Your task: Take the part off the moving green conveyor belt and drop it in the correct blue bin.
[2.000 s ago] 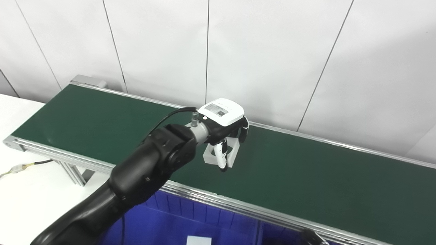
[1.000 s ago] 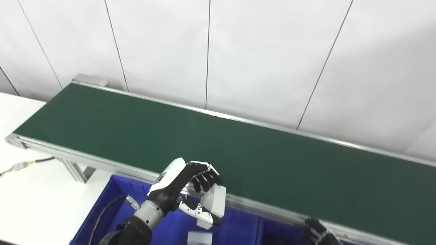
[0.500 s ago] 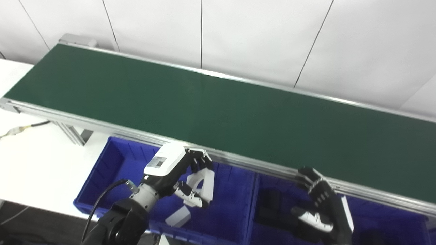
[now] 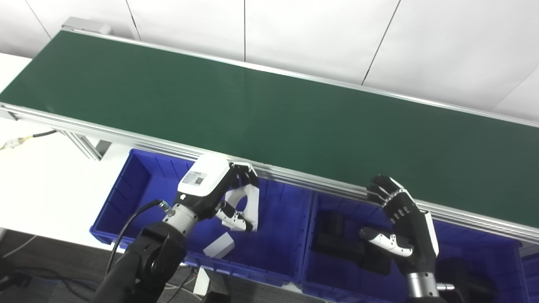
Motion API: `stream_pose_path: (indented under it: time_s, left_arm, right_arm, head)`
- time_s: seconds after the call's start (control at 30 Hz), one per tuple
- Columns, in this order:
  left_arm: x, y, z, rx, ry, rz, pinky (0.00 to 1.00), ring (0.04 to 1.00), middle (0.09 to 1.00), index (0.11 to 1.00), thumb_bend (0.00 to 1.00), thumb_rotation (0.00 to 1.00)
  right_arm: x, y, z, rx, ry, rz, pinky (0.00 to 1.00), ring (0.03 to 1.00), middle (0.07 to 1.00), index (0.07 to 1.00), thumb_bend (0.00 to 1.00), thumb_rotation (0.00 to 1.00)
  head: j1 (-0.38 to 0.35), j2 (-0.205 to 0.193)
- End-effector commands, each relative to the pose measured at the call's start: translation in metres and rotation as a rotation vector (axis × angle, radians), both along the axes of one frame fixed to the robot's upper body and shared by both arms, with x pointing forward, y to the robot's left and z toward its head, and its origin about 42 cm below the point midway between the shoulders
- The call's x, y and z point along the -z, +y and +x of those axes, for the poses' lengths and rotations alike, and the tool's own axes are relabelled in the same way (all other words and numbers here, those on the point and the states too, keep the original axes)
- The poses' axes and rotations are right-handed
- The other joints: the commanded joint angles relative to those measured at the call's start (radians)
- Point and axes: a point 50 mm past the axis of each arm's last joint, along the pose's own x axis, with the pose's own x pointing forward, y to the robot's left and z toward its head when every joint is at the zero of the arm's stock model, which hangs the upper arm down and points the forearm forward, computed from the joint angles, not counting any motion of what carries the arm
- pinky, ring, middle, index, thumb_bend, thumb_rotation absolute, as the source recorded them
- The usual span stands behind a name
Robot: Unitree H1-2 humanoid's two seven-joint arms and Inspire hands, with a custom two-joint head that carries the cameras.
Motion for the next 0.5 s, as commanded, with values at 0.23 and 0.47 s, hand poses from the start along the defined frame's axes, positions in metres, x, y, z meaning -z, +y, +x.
stream_pose_path:
  time_s: [0.23,0.47]
  left_arm:
    - [0.002,-0.005,0.01,-0.006,-0.084,0.087,0.26,0.35,0.449,0.54,0.5,0.0]
    - [0.005,-0.005,0.009,-0.019,-0.062,0.116,0.27,0.352,0.458,0.545,0.5,0.0]
  right_arm:
    - [-0.008,0.002,0.003,0.006,-0.034,0.02,0.73,0.773,0.803,0.789,0.99,0.28]
    - [-0.007,0.002,0.003,0.011,-0.032,0.016,0.72,0.767,0.802,0.788,0.99,0.29]
  head:
    - [-0.002,-0.001]
    - [-0.005,-0.007]
